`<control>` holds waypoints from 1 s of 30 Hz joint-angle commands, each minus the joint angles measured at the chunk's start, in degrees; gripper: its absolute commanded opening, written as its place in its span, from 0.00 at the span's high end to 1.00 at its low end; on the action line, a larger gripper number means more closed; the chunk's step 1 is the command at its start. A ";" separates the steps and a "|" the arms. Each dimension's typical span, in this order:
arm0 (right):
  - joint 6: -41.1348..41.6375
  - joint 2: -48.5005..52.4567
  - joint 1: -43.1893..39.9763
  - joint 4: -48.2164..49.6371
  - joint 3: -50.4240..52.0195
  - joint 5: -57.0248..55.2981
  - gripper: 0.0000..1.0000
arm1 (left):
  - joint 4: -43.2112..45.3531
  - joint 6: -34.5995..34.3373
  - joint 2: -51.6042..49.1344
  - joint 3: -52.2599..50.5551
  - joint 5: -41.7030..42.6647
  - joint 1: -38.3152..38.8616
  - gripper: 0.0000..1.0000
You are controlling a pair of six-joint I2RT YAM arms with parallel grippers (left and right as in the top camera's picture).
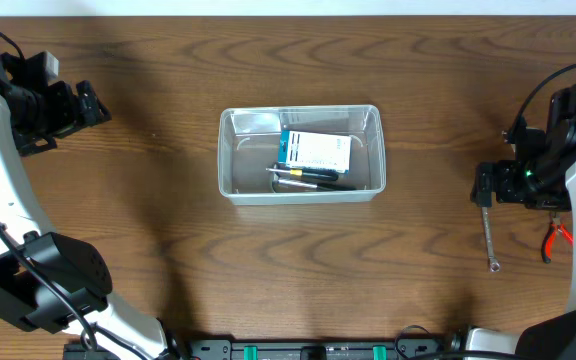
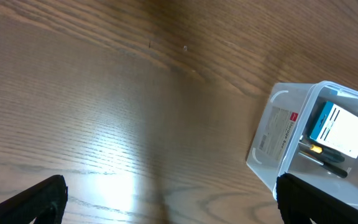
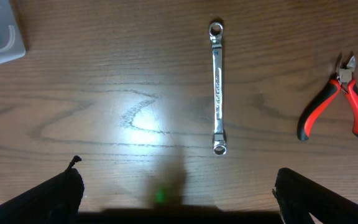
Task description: Pack container
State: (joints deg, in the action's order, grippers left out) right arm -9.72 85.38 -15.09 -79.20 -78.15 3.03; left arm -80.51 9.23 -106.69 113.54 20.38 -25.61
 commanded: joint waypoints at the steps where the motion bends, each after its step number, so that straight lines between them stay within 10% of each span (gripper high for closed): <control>1: -0.85 -0.02 -0.22 -0.07 -0.04 0.20 0.01 | 0.02 0.33 -0.57 -0.07 -0.48 0.02 0.02; 30: -2.80 -0.02 -0.22 -1.11 -0.04 -0.11 0.01 | 0.02 0.33 -0.57 -0.07 -0.48 0.02 0.02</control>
State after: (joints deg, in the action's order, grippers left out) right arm -11.64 85.38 -15.09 -80.34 -78.15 3.03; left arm -80.51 9.23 -106.69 113.54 20.38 -25.61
